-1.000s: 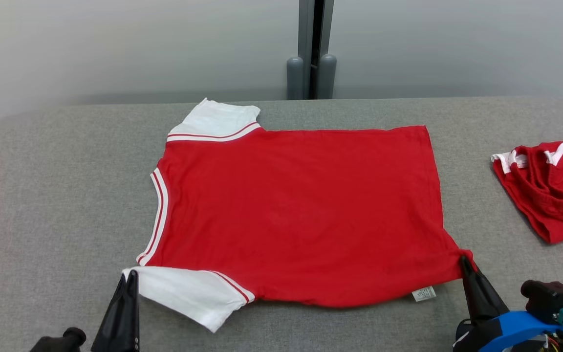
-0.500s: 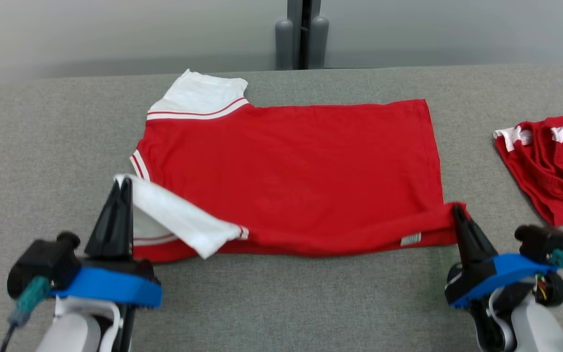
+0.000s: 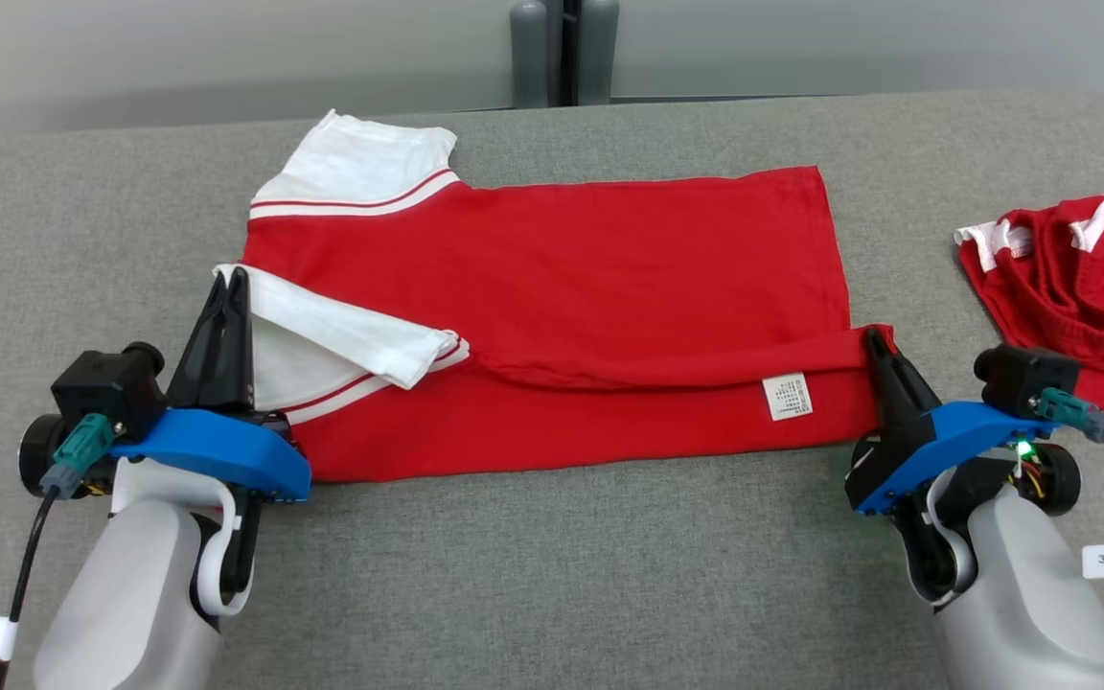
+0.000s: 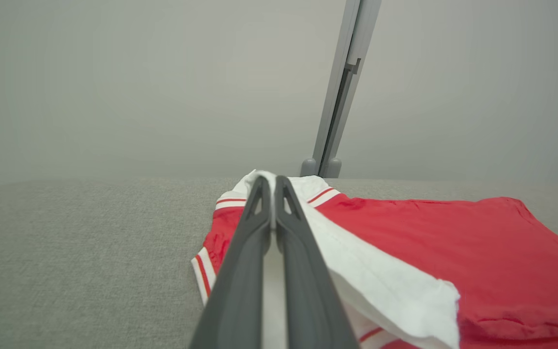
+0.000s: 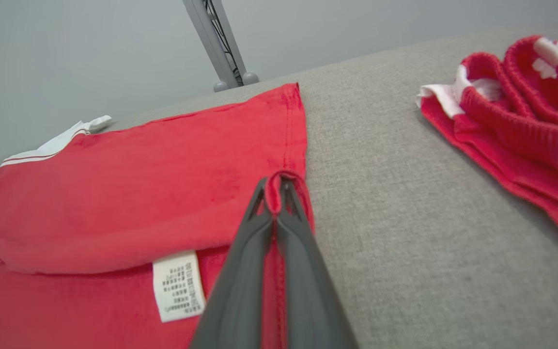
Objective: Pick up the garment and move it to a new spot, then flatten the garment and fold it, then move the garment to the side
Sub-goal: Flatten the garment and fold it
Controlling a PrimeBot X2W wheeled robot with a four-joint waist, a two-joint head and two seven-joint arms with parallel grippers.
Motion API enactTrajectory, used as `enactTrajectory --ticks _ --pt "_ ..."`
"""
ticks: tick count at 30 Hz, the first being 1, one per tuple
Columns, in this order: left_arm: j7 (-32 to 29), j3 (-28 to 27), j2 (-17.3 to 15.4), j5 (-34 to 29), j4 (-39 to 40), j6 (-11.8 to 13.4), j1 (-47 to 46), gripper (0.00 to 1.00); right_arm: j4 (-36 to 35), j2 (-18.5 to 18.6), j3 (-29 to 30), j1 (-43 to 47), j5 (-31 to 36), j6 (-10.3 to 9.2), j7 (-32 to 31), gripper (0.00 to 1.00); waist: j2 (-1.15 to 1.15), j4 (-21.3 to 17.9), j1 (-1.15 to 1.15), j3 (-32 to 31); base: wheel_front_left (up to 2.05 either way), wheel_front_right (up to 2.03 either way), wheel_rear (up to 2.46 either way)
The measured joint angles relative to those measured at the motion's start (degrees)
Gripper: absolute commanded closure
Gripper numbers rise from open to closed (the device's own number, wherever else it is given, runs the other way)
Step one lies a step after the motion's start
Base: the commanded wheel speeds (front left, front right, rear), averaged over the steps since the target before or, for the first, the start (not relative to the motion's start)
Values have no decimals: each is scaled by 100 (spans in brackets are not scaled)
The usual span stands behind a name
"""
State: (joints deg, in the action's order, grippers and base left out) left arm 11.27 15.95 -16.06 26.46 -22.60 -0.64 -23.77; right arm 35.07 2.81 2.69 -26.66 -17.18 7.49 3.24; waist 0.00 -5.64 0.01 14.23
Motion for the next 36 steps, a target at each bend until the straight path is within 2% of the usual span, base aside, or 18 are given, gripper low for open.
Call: enactTrajectory --ticks 1,2,9,13,15,20,25,31,36 --pt "25 16 16 -9 -68 0 -30 53 97 1 -27 -64 13 0 51 0 0 -4 0 10 0 0 0" --pt "58 27 30 -30 -144 0 -62 0 174 -1 -67 -115 13 0 132 0 0 -5 0 22 0 0 0" --pt "299 -59 151 -7 -178 -26 -85 0 320 -2 -198 -222 -1 0 820 0 0 10 0 35 0 0 0" --pt "335 -212 157 102 63 -18 272 0 74 -1 -118 -119 113 0 1017 0 0 19 0 -15 0 0 0" --pt "345 -286 156 222 282 36 663 0 -202 -1 -8 147 385 0 1073 0 0 43 -1 -107 0 0 0" --pt "35 -379 125 461 545 189 1393 0 -655 -1 115 690 614 0 988 0 0 150 -2 -273 0 0 0" --pt "-624 -343 118 767 548 248 1811 0 -1021 0 133 1084 661 0 756 0 0 225 -2 -338 0 0 0" --pt "-1055 -401 212 1128 458 268 1777 0 -1340 -1 22 1210 662 0 527 0 0 202 -2 -240 0 0 0" --pt "-1177 -450 207 1255 162 296 1628 0 -1457 -1 -73 1220 661 0 359 0 0 95 -2 -81 0 0 0"
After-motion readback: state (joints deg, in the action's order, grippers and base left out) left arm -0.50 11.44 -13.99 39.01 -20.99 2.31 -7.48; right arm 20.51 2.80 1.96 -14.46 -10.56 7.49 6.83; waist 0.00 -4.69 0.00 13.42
